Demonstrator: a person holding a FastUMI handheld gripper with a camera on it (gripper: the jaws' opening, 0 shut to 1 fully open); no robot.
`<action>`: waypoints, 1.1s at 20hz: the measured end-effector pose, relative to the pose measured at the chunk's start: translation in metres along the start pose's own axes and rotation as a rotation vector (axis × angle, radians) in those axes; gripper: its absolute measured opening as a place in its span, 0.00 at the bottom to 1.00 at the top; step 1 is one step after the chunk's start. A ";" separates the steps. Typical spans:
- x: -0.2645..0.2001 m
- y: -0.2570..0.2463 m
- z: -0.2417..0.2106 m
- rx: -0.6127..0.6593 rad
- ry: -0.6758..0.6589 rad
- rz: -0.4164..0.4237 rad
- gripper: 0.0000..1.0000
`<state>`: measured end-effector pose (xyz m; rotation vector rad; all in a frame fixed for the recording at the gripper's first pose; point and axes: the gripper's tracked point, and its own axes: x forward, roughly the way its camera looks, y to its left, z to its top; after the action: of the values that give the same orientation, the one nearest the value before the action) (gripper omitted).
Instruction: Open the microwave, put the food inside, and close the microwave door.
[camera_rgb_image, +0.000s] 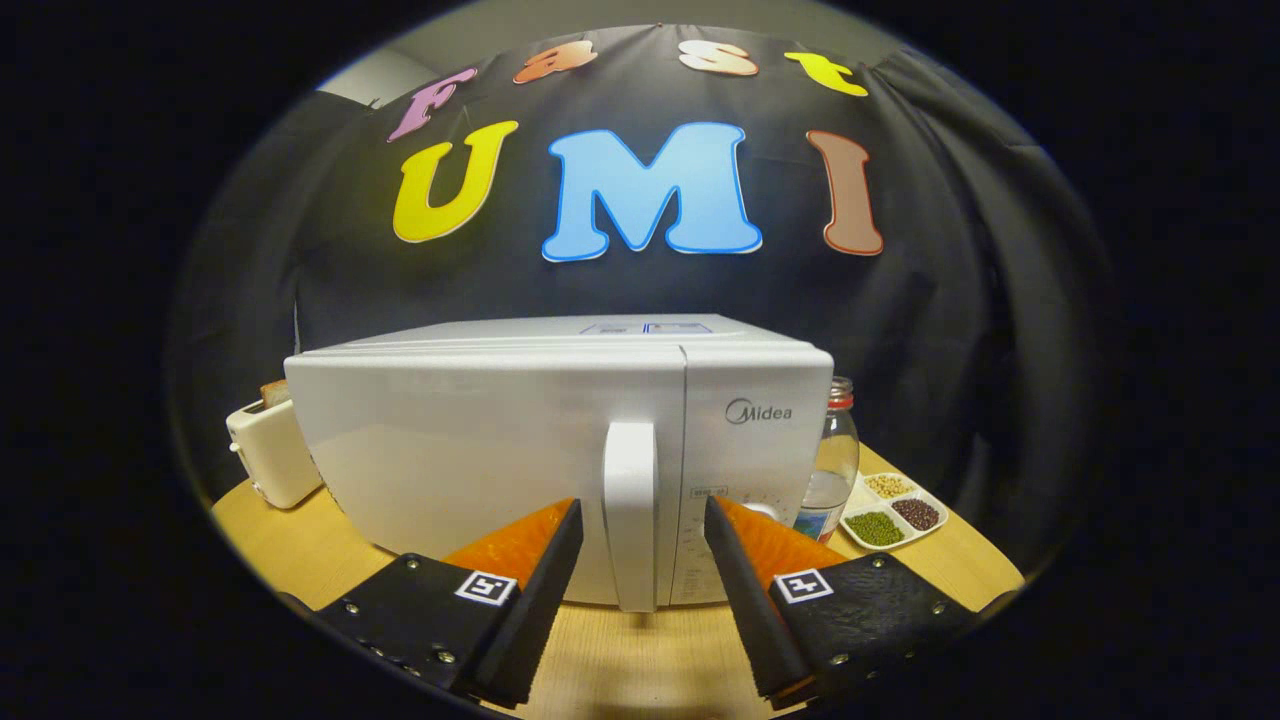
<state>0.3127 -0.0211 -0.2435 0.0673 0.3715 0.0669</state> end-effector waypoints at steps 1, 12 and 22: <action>0.003 0.003 -0.004 0.014 0.015 0.009 0.79; 0.012 0.006 -0.010 0.001 0.049 -0.023 0.20; -0.035 0.017 -0.022 -0.069 0.050 -0.010 0.08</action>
<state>0.2711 -0.0053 -0.2500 -0.0045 0.4194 0.0719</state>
